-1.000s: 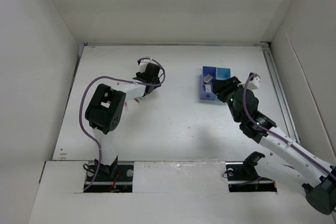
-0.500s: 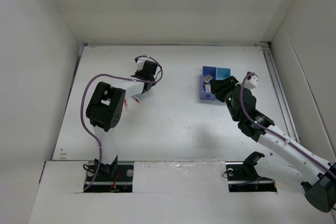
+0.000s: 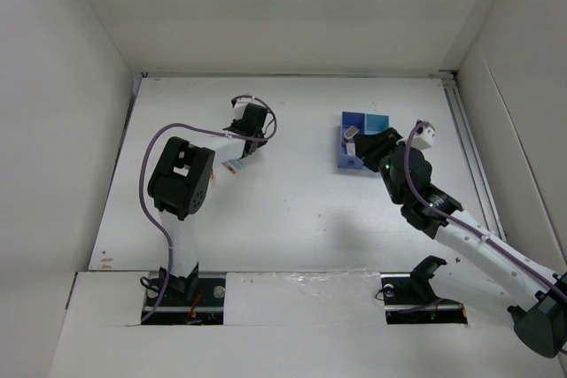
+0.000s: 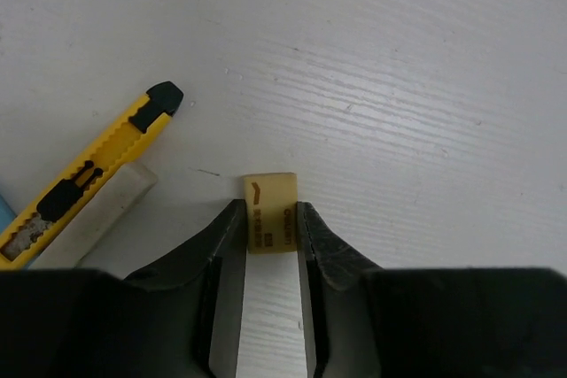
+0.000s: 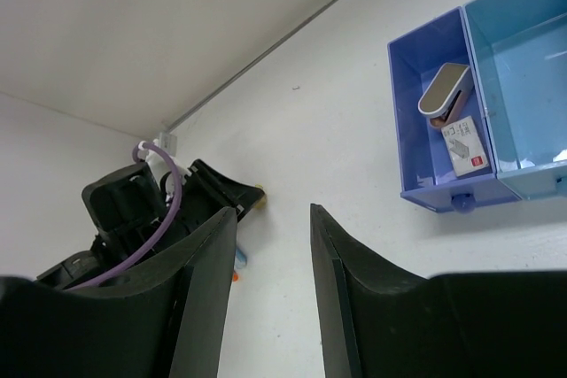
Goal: Sort the stationery into containers
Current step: Pick up the stationery from the center of the board, then place the stationery in the storage box.
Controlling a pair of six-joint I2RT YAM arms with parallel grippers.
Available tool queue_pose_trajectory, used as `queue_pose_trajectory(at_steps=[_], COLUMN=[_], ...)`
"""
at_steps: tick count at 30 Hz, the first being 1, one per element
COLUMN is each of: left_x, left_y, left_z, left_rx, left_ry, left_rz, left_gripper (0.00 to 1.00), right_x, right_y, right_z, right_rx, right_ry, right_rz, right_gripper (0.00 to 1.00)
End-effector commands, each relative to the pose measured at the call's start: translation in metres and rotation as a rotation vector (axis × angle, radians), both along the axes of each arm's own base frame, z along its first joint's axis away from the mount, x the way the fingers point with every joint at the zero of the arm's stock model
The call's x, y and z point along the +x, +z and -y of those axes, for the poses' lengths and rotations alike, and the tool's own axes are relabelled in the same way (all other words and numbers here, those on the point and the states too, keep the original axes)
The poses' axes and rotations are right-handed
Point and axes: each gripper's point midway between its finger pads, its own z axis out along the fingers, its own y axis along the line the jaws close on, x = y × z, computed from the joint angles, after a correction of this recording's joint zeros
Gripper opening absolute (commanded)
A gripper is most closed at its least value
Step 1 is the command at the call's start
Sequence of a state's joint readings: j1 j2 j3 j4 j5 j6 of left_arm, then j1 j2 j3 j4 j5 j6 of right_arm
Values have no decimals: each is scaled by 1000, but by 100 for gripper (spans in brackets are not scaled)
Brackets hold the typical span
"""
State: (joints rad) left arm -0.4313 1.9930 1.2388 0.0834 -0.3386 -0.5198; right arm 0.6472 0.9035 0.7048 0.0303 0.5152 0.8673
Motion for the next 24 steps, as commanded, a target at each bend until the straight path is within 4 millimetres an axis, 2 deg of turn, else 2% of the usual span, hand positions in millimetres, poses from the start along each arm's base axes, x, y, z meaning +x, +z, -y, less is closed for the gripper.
queue_pose_trajectory(at_steps=[1,3,4,7,9,10,11,12,15,16,17,19,21,22,23,24], left_x=[4,3,5,1,1,-3,-2,-6,-9,-12,-13,-21,-27,-34,-34,-37], left_y=[2,2,12,24,44,48,62,67,86,92,95,117,129,142,152,158], left_z=[8,10,13,23,33,43,52,67,90,104,108,134,152,173,187,200], left_rx=[-13,-21,-41,-104,-139,-151,-164,-180,-244,-290,-307,-382,-425,-459,-476,-488], left_ry=[-29,-37,-44,-84,-113,-141,-156,-194,-254,-296,-316,-379,-423,-482,-512,-539], left_rz=[-1,-5,23,45,82,86,113,117,149,148,153,193,215,238,254,260], left_gripper=[17,9,6,4,4,4,4,4,4,4,4,4,4,4,4,4], right_x=[3,3,3,2,2,2,2,2,2,3,1,-2,-7,-8,-8,-11], right_y=[35,35,35,38,38,38,38,38,38,38,38,44,43,46,43,48], right_z=[3,3,3,4,4,4,4,2,4,6,7,9,18,21,26,28], right_rx=[46,46,46,52,52,52,52,53,52,51,53,64,86,91,88,110], right_ry=[-17,-17,-17,-17,-17,-17,-17,-8,-19,-28,-28,-28,-56,-69,-89,-90], right_rz=[80,80,80,88,88,88,88,87,88,88,91,105,112,121,120,134], right_gripper=[45,45,45,45,45,45,45,45,45,45,45,44,44,44,44,44])
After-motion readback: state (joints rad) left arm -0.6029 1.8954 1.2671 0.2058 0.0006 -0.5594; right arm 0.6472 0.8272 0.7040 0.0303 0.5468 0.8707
